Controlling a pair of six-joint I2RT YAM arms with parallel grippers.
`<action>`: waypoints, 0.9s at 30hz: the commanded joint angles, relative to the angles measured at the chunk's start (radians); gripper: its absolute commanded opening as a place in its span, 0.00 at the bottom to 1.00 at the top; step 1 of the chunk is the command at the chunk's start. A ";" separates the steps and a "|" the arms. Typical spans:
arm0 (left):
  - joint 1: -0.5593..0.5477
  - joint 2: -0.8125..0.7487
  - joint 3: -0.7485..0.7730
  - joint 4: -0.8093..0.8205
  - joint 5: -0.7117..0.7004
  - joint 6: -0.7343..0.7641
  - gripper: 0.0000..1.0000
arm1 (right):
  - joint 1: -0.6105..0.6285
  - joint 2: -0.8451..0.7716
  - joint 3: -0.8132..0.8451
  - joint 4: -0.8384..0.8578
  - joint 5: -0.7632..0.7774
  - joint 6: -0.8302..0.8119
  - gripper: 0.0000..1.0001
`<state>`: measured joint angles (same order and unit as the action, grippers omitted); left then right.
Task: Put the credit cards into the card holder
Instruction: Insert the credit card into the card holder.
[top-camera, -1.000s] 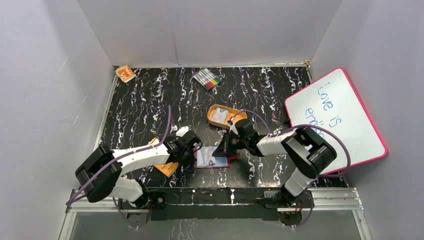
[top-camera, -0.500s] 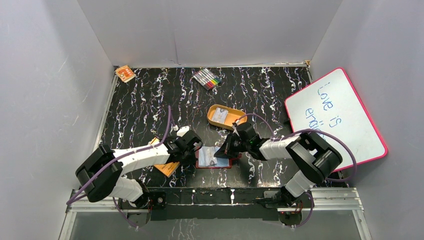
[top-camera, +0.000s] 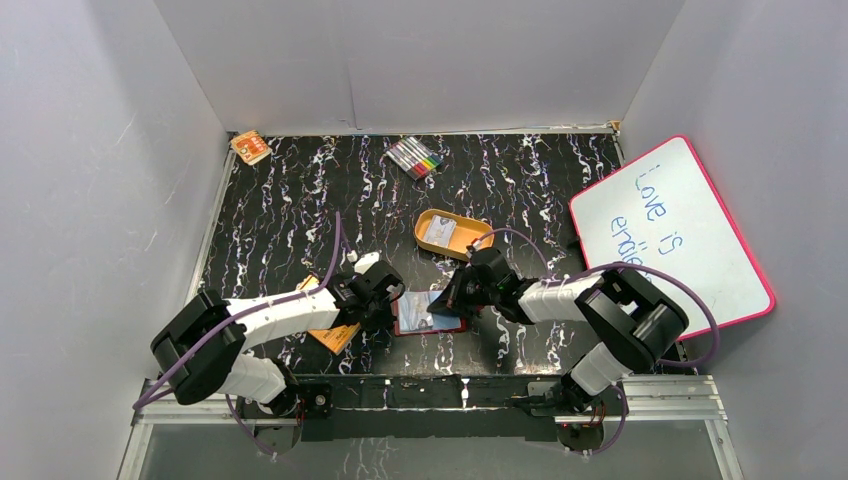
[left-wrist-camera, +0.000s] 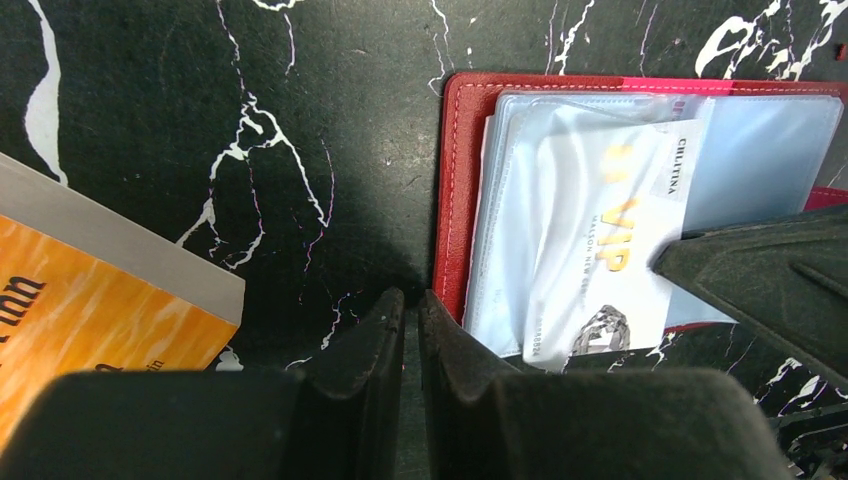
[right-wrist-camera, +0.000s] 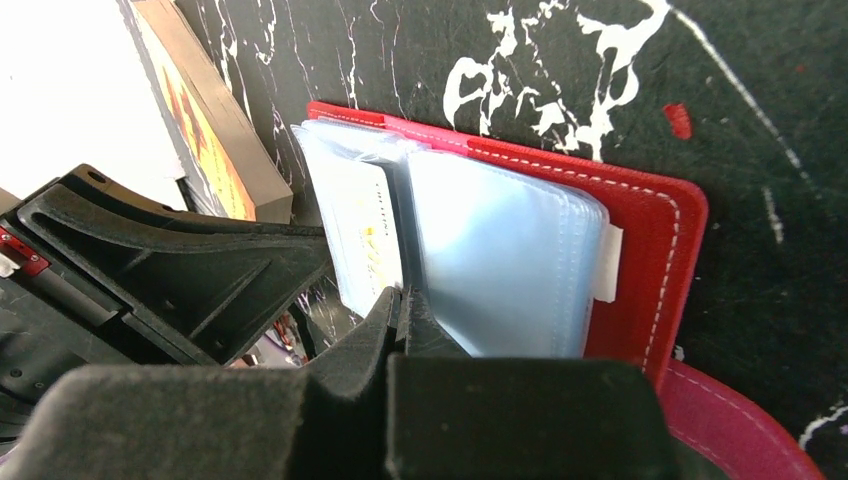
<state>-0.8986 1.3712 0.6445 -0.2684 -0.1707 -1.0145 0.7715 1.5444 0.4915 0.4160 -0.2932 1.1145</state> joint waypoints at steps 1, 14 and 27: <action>-0.017 0.044 -0.036 -0.015 0.060 -0.009 0.10 | 0.041 0.008 0.019 0.005 0.037 0.030 0.00; -0.019 0.020 -0.052 -0.021 0.043 -0.018 0.10 | 0.057 -0.065 0.018 -0.067 0.082 -0.014 0.00; -0.019 0.012 -0.059 -0.023 0.048 -0.027 0.09 | 0.056 -0.105 0.046 -0.165 0.195 -0.079 0.00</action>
<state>-0.9066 1.3636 0.6270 -0.2306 -0.1528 -1.0340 0.8204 1.4517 0.5056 0.2848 -0.1577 1.0729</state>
